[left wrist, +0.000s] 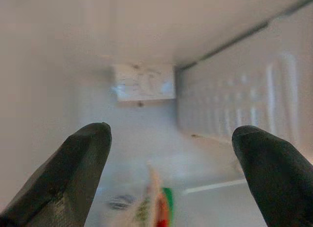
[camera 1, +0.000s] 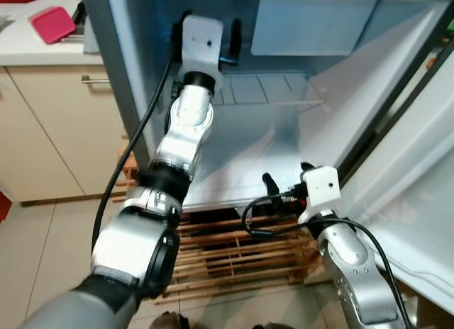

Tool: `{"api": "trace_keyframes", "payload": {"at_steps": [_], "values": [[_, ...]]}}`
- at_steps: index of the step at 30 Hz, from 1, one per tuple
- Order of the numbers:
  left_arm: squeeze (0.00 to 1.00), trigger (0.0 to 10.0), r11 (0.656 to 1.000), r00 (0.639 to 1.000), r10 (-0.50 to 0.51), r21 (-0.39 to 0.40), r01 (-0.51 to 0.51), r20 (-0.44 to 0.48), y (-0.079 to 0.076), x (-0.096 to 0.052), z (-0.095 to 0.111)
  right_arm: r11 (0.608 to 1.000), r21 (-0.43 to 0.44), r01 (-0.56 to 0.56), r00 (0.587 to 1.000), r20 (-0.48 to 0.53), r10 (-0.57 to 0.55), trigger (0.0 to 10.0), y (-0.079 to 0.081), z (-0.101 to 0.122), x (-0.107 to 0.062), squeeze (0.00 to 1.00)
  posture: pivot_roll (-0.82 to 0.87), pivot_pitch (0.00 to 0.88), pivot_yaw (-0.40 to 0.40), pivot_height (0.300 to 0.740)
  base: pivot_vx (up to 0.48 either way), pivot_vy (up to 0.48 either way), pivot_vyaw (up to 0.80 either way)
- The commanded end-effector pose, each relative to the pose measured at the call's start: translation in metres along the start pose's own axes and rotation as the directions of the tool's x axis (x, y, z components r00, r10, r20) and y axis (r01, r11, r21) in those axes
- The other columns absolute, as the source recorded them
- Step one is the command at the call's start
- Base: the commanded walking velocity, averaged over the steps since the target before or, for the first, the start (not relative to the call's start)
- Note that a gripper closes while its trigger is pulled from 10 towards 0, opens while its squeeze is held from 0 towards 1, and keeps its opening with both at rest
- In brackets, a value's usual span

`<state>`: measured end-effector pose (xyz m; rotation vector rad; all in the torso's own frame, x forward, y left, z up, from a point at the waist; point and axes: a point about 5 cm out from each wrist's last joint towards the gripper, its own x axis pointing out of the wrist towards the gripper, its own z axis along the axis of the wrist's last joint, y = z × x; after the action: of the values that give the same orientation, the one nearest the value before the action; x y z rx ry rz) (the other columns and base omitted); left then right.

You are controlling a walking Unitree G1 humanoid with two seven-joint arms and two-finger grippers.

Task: Restocking fridge

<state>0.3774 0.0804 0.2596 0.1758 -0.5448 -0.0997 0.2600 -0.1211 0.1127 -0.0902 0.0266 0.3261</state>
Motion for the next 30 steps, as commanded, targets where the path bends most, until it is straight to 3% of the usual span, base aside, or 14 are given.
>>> {"api": "trace_keyframes", "payload": {"at_steps": [1, 2, 4, 7, 8, 10, 11, 13, 15, 19, 24, 25, 30], "values": [[0.95, 10.0, 0.999, 0.999, -0.047, 0.025, 0.047, 0.017, -0.001, -0.007, 0.008, 1.0, 0.006, 0.006, 1.0, 0.0, -0.006, 10.0, -0.002, -0.002, 0.001, 0.0, -0.08, 0.0, -0.042, 0.74, 0.0, 0.0, 0.0], [0.0, 10.0, 0.997, 0.997, -0.074, 0.037, 0.074, -0.001, 0.0, -0.018, 0.007, 1.0, 0.006, 0.006, 1.0, 0.003, -0.006, 10.0, -0.003, -0.002, 0.003, 0.0, -0.07, 0.0, -0.039, 0.74, 0.0, 0.0, 0.0], [0.0, 10.0, 0.995, 0.996, -0.092, 0.043, 0.093, -0.016, 0.001, -0.026, 0.006, 1.0, 0.006, 0.006, 1.0, 0.004, -0.006, 10.0, -0.003, -0.003, 0.004, 0.0, -0.06, 0.0, -0.04, 0.74, 0.0, 0.0, 0.0], [0.0, 10.0, 0.978, 0.974, -0.206, 0.02, 0.208, -0.091, 0.001, -0.061, 0.004, 1.0, 0.007, 0.014, 1.0, 0.018, -0.014, 10.0, -0.006, -0.001, 0.005, 0.0, -0.05, 0.0, -0.039, 0.74, 0.0, 0.0, 0.0], [0.0, 10.0, 0.959, 0.942, -0.277, 0.013, 0.284, -0.192, -0.004, -0.078, -0.006, 0.999, 0.01, 0.032, 0.999, 0.016, -0.032, 10.0, -0.011, -0.002, 0.005, 0.0, -0.03, 0.0, -0.043, 0.74, 0.0, 0.0, 0.0], [0.0, 10.0, 0.948, 0.894, -0.318, -0.073, 0.311, -0.317, -0.007, -0.1, -0.021, 0.993, 0.049, 0.104, 0.995, -0.001, -0.104, 10.0, -0.025, -0.007, 0.007, 0.0, 0.01, 0.0, -0.046, 0.74, 0.0, 0.0, 0.0], [0.0, 10.0, 0.948, 0.894, -0.318, -0.073, 0.311, -0.317, -0.007, -0.1, -0.021, 0.993, 0.049, 0.104, 0.995, -0.001, -0.104, 10.0, -0.025, -0.007, 0.007, 0.0, 0.01, 0.0, -0.046, 0.74, 0.0, 0.0, 0.0], [0.0, 10.0, 0.946, 0.868, -0.322, -0.105, 0.306, -0.378, -0.002, -0.105, -0.029, 0.977, 0.097, 0.192, 0.981, 0.002, -0.193, 10.0, -0.042, -0.007, 0.014, 0.0, 0.01, 0.0, -0.025, 0.74, 0.0, 0.0, 0.0], [0.0, 10.0, 0.942, 0.859, -0.335, -0.119, 0.313, -0.388, 0.001, -0.106, -0.029, 0.976, 0.092, 0.196, 0.98, 0.021, -0.199, 10.0, -0.044, -0.004, 0.019, 0.0, 0.01, 0.0, -0.016, 0.74, 0.0, 0.0, 0.0], [0.0, 10.0, 0.884, 0.788, -0.453, -0.098, 0.456, -0.417, 0.016, -0.144, -0.031, 0.98, 0.073, 0.183, 0.981, 0.045, -0.186, 10.0, -0.043, 0.0, 0.025, 0.0, 0.02, 0.0, 0.002, 0.74, 0.0, 0.0, 0.0], [0.0, 10.0, 0.935, 0.83, -0.354, -0.158, 0.316, -0.431, 0.034, -0.159, -0.03, 0.974, 0.089, 0.206, 0.977, 0.031, -0.21, 10.0, -0.047, -0.006, 0.022, 0.0, 0.03, 0.0, 0.007, 0.74, 0.0, 0.0, 0.0], [0.0, 10.0, 0.964, 0.868, -0.261, -0.151, 0.217, -0.421, 0.036, -0.16, -0.032, 0.972, 0.106, 0.208, 0.977, 0.022, -0.211, 10.0, -0.045, -0.011, 0.02, 0.0, 0.02, 0.0, -0.002, 0.74, 0.0, 0.0, 0.0], [0.0, 10.0, 0.978, 0.9, -0.191, -0.151, 0.142, -0.392, 0.029, -0.151, -0.037, 0.98, 0.101, 0.169, 0.984, 0.03, -0.173, 10.0, -0.036, -0.011, 0.019, 0.0, 0.0, 0.0, -0.02, 0.74, 0.0, 0.0, 0.0]]}}
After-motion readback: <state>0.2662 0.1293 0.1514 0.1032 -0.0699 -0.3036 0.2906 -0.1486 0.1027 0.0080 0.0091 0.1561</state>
